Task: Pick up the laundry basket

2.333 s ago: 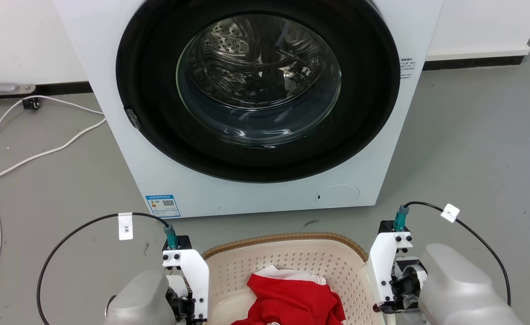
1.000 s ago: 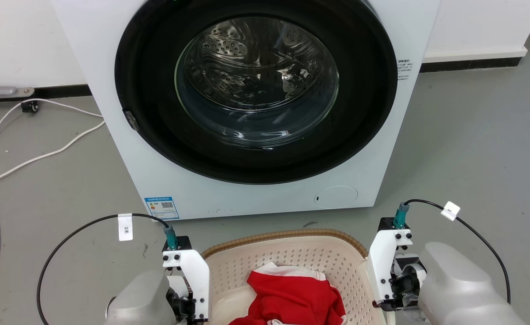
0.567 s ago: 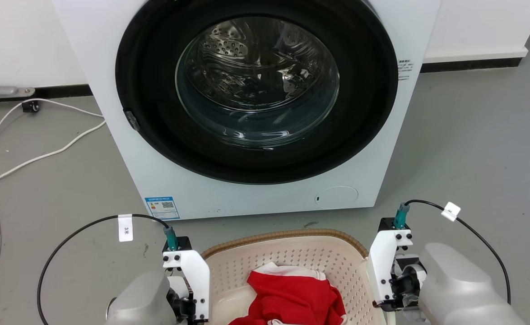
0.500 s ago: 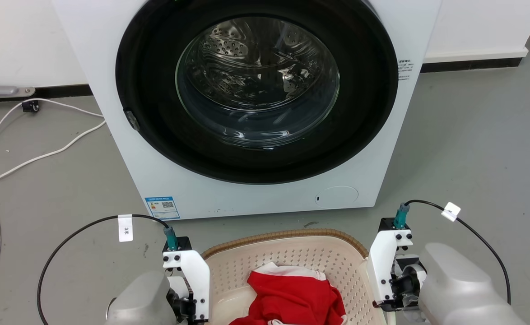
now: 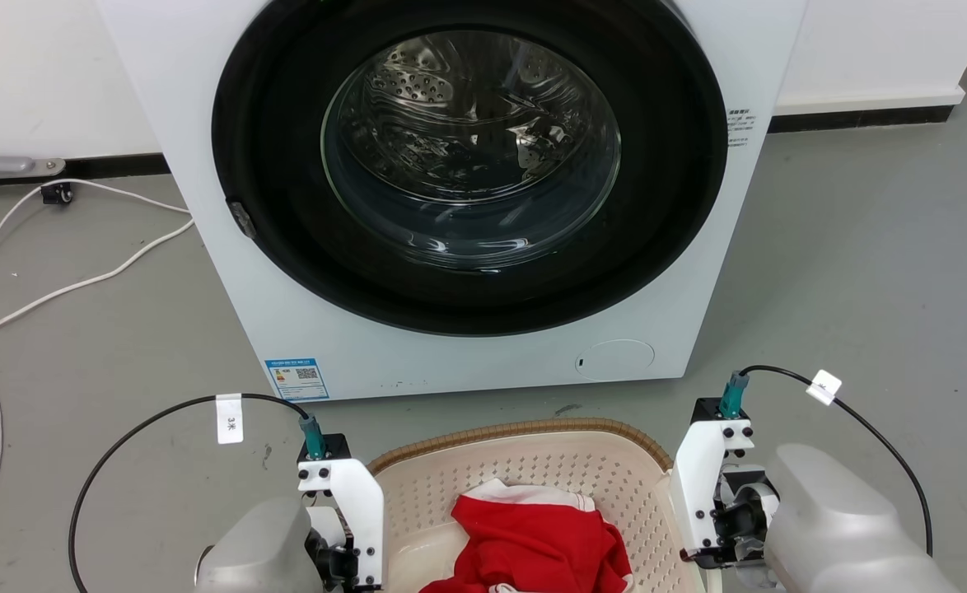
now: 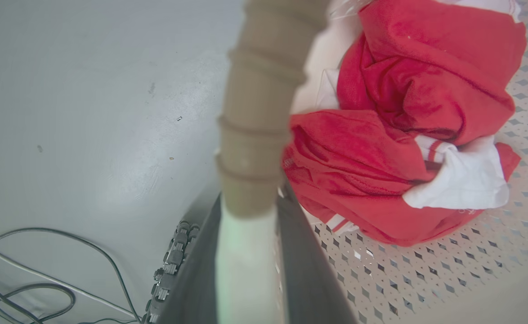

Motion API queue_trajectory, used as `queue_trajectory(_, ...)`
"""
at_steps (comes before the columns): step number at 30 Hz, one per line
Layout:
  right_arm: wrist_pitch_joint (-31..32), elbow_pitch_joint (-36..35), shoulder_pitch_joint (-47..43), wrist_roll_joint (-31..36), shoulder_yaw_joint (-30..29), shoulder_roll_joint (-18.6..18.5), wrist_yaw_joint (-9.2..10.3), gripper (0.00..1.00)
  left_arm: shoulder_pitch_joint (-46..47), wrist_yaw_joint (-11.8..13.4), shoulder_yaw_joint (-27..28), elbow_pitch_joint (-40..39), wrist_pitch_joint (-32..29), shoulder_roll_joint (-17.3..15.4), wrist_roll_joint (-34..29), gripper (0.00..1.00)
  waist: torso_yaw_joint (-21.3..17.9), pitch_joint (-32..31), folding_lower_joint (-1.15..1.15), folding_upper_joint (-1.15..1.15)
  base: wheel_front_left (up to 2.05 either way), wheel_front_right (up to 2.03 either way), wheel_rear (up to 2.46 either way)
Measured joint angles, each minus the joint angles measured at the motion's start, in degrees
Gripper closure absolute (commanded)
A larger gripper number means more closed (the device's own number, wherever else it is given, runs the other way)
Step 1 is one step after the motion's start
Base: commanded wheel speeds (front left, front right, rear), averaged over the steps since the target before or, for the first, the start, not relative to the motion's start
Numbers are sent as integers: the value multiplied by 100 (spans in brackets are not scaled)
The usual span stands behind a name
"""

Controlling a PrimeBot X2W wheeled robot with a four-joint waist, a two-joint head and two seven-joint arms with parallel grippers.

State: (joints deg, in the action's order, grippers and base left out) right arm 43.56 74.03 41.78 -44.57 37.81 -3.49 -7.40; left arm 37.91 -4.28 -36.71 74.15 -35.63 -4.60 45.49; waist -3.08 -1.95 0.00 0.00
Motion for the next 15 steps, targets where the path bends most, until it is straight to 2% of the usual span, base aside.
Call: queue_trajectory(15, -20, 5, 0, -38, 42, -1, 0, 100, -4, 0, -51, 1, 30, -3, 38, 100, -3, -16, 0, 0, 0, 0, 0)
